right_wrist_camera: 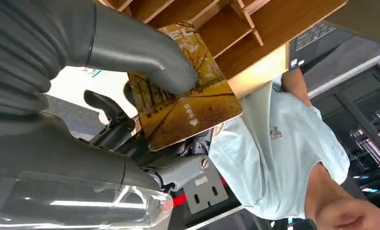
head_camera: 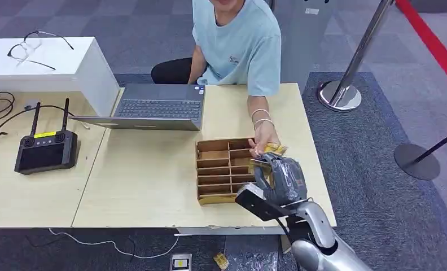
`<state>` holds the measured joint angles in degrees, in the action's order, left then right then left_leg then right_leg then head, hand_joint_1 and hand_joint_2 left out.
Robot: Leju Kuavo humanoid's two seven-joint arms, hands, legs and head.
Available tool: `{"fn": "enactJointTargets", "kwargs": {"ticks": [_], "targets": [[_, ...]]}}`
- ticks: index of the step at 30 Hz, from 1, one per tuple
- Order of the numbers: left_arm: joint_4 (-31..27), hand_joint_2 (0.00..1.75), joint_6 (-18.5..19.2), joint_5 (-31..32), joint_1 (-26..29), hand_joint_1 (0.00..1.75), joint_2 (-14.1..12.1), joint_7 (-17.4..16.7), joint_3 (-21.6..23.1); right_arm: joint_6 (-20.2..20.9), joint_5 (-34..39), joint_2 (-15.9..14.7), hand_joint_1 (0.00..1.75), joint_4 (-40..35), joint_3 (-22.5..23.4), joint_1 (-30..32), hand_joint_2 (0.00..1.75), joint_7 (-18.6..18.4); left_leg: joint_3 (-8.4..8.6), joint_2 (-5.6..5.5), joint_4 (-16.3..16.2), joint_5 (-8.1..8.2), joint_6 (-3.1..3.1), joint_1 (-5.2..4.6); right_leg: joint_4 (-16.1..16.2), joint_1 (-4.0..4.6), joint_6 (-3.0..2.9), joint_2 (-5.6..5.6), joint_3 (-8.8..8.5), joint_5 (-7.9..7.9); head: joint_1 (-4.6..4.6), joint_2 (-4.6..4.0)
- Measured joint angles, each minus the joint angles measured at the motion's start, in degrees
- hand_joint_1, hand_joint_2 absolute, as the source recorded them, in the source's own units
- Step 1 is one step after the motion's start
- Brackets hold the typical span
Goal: Pass the card to the sensor for recognition and then transmit it.
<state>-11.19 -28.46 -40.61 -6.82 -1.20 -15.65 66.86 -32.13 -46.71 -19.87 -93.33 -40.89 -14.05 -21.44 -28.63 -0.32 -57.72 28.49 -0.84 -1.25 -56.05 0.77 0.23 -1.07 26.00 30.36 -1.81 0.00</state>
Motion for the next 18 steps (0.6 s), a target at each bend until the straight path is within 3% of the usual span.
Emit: {"fn": "enactJointTargets", "kwargs": {"ticks": [18], "targets": [[0.0, 1.75, 0.0, 0.0, 0.0, 0.00, 0.0, 0.0, 0.0, -0.6, 0.0, 0.5, 1.75, 0.4, 0.0, 0.3, 1.75, 0.2, 0.00, 0.00, 0.0, 0.00, 0.00, 0.00, 0.0, 0.00, 0.00, 0.00, 0.01, 0.00, 0.00, 0.00]]}}
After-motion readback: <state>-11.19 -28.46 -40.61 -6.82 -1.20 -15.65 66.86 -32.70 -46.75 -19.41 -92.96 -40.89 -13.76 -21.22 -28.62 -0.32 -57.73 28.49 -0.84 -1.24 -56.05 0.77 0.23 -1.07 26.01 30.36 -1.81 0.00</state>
